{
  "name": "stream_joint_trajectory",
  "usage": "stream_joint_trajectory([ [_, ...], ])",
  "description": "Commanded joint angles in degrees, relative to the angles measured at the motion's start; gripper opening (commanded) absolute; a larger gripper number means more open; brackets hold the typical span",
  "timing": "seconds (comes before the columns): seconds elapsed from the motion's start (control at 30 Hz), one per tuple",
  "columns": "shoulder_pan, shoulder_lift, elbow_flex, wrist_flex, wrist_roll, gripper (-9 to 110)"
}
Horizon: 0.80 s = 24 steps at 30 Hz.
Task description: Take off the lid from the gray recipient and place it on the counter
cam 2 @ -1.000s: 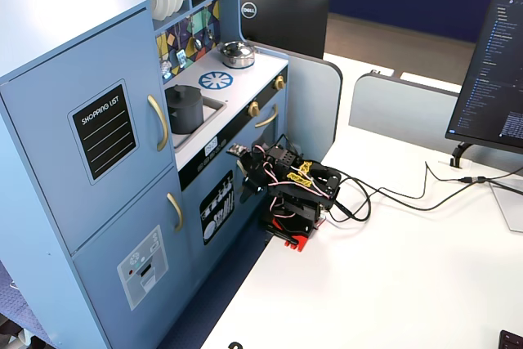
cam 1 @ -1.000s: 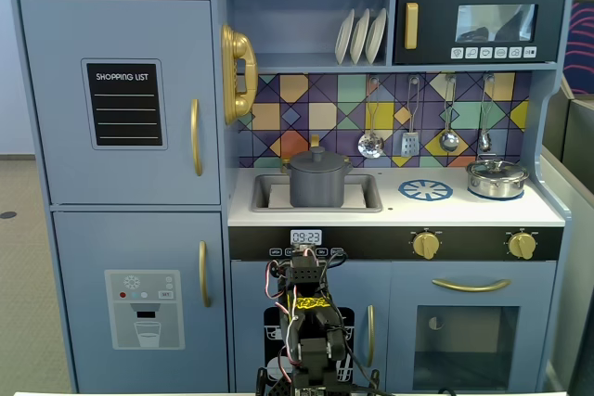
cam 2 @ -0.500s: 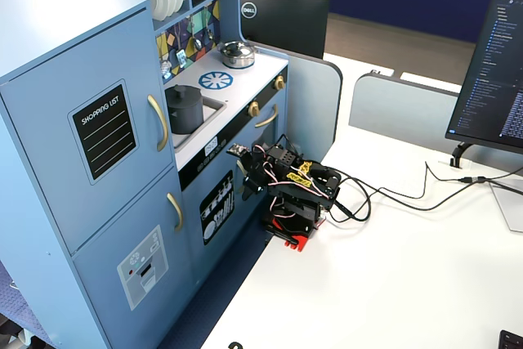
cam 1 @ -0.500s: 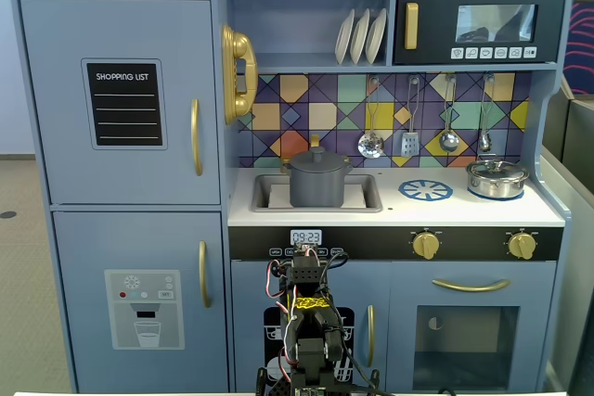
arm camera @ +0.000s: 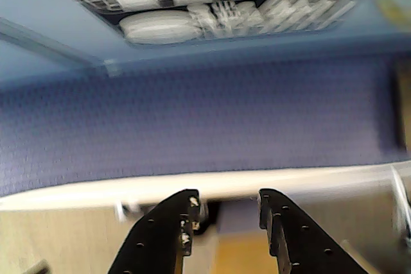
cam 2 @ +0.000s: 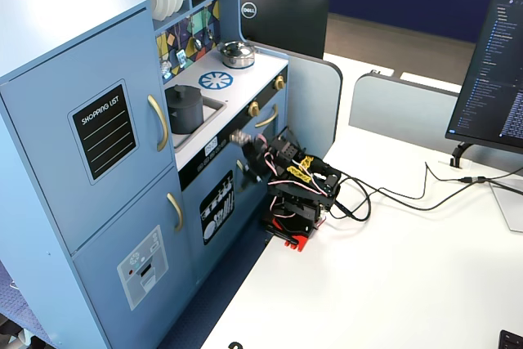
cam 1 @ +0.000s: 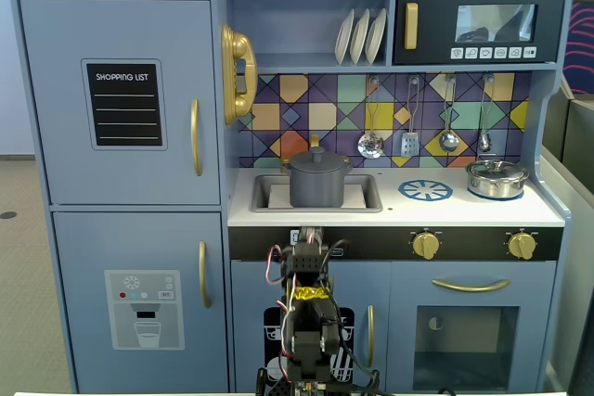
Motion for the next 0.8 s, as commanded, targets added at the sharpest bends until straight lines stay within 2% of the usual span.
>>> stream_joint_trajectory([
  [0.0, 4.04, -3.69, -12.48, -15.29, -4.13, 0],
  [0.2, 5.27, -3.08, -19.16, -41.04, 0.09, 5],
  [0.33, 6.42, -4.57, -25.66, -43.51, -1.49, 10],
  [0.5, 7.29, -7.82, -31.29, -46.32, 0.26, 24],
  [0.77, 7.47, -18.54, -32.61, -56.69, -2.02, 24],
])
